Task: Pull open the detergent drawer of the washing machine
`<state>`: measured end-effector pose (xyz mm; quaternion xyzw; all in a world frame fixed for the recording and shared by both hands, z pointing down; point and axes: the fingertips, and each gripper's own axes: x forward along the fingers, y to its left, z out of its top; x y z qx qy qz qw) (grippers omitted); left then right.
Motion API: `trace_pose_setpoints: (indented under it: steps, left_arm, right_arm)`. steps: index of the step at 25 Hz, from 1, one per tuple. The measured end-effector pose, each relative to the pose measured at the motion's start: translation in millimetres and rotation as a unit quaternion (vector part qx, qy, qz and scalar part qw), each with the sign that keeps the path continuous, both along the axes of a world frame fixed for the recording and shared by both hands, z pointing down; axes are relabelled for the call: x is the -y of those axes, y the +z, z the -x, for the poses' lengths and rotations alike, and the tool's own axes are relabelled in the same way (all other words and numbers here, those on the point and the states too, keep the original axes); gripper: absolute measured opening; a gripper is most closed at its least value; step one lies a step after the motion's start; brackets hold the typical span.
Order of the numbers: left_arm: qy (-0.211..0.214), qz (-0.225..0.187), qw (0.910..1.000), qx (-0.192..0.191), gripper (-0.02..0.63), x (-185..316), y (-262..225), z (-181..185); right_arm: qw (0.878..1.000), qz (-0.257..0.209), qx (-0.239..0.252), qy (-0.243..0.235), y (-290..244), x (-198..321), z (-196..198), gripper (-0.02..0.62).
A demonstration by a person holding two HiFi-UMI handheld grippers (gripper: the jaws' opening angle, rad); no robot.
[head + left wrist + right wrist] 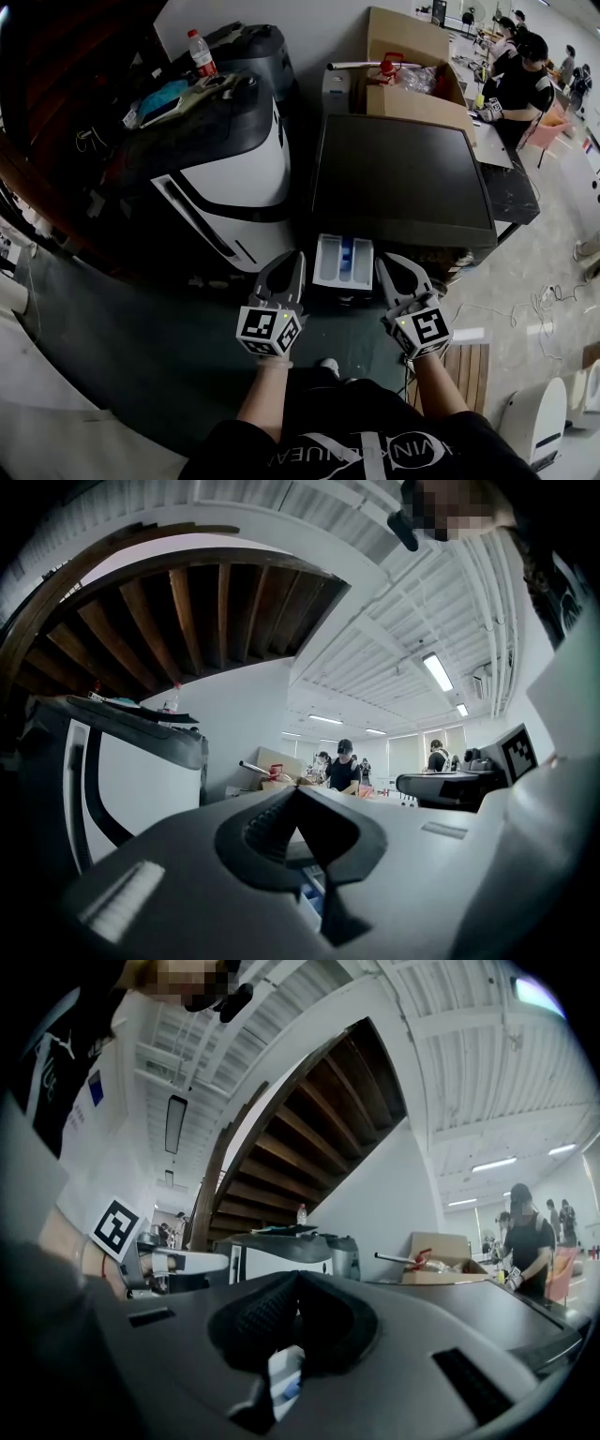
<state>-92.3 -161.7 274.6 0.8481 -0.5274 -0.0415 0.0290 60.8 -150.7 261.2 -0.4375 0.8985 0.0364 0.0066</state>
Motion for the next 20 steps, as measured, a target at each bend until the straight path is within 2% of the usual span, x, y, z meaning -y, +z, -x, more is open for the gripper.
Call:
trace_pose_setpoints:
  steps: [20]
  left_arm:
    - [-0.024,0.007,0.9997,0.006,0.009,8,8,19]
  right_arm:
    - [1.000,0.004,-0.001,0.008,4,11,4,0.012]
